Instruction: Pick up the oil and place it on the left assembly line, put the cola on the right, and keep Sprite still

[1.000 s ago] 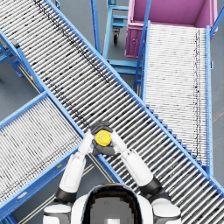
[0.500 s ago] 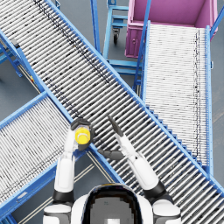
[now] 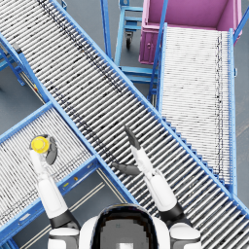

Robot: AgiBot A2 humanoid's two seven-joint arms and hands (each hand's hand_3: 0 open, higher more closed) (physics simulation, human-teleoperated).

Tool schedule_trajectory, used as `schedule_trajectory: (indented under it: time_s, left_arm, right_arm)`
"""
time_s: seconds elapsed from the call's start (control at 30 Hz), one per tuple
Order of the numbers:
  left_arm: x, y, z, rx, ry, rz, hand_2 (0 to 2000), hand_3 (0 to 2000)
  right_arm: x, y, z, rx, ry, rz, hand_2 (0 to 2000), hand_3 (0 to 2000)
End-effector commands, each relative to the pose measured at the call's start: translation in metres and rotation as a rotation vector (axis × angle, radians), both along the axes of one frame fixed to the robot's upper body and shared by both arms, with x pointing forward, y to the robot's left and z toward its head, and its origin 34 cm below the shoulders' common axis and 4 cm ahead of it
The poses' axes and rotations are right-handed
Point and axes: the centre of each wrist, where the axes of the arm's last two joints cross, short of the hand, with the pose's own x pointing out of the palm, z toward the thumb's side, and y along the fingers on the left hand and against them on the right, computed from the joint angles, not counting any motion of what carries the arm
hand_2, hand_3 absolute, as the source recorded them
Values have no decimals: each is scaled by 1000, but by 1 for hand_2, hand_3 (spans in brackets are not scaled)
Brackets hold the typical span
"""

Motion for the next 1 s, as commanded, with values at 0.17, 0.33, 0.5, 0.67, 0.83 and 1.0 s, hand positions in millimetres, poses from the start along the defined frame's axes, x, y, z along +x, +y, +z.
schedule_trajectory:
  time_s: [0.17,0.33,0.5,0.67,0.83,1.0]
  left_arm:
    - [-21,56,-8,-63,2,266,0,367]
    - [-37,97,9,-43,-52,417,0,0]
    - [-36,82,33,22,-129,378,0,0]
    - [-22,46,47,84,-165,235,0,0]
    - [-7,13,55,130,-182,94,0,0]
    - [6,-21,67,191,-211,-55,0,0]
  right_arm:
    - [2,4,5,24,-8,5,0,0]
    - [1,6,6,34,-9,10,0,0]
    - [9,-5,15,80,-21,-48,0,0]
    - [26,-39,39,138,-89,-181,0,0]
    - [29,-70,42,177,-101,-289,0,0]
    - [27,-99,47,225,-123,-396,0,0]
